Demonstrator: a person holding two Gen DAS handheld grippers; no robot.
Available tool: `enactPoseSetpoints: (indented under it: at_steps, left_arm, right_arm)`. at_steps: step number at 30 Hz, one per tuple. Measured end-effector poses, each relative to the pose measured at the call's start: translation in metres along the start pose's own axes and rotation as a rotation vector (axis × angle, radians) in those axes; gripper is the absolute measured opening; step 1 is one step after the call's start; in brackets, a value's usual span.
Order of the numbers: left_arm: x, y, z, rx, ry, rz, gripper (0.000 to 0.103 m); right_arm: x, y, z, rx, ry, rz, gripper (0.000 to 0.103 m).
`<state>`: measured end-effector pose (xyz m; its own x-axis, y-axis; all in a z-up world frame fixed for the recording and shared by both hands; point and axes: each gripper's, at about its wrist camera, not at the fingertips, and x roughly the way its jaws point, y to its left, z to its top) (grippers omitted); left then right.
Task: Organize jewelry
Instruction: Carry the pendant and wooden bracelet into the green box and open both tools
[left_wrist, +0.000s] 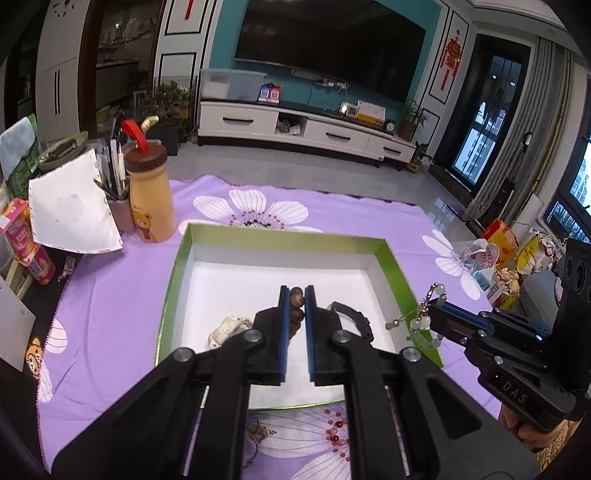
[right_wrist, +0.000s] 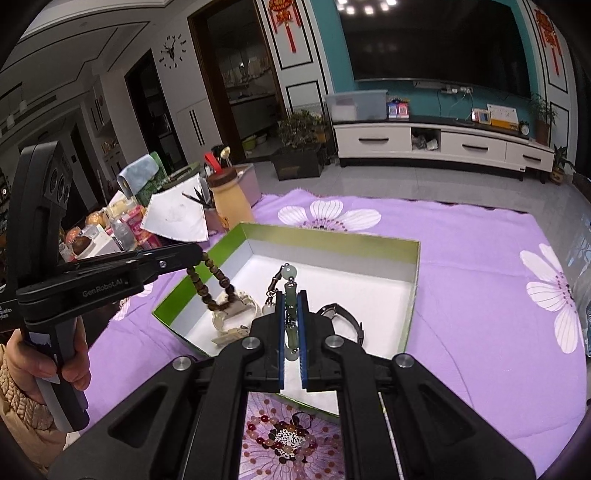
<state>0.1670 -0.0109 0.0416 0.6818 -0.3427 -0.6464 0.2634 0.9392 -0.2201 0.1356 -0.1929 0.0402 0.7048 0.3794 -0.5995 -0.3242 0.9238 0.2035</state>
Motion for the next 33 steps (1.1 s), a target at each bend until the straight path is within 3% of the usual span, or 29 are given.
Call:
enactPoseSetpoints:
  at_steps: [12,22,24,26,29,33]
  left_arm:
    - [0.049,-0.004,-0.013,0.03,0.096,0.027,0.007]
    - [0.065,-0.003,-0.019,0.043,0.127,0.058,0.008]
    - [0.065,-0.004,-0.02,0.043,0.126,0.061,0.008]
    - [0.065,-0.004,-0.02,0.041,0.126,0.065,0.008]
    - [0.063,-0.003,-0.02,0.044,0.122,0.075,0.014]
    - [0.056,-0.004,-0.02,0.047,0.108,0.089,0.038]
  right_arm:
    - [0.043,-0.008,-0.015,0.021,0.115,-0.005,0.006]
    - [0.06,-0.011,-0.021,0.029,0.164,-0.017,0.006]
    - [0.062,-0.011,-0.021,0.034,0.167,-0.023,0.009]
    - [0.061,-0.013,-0.021,0.043,0.163,-0.029,0.02]
    - [0.058,-0.015,-0.021,0.059,0.153,-0.031,0.02]
    - [0.049,-0.015,-0.02,0.068,0.139,-0.032,0.025]
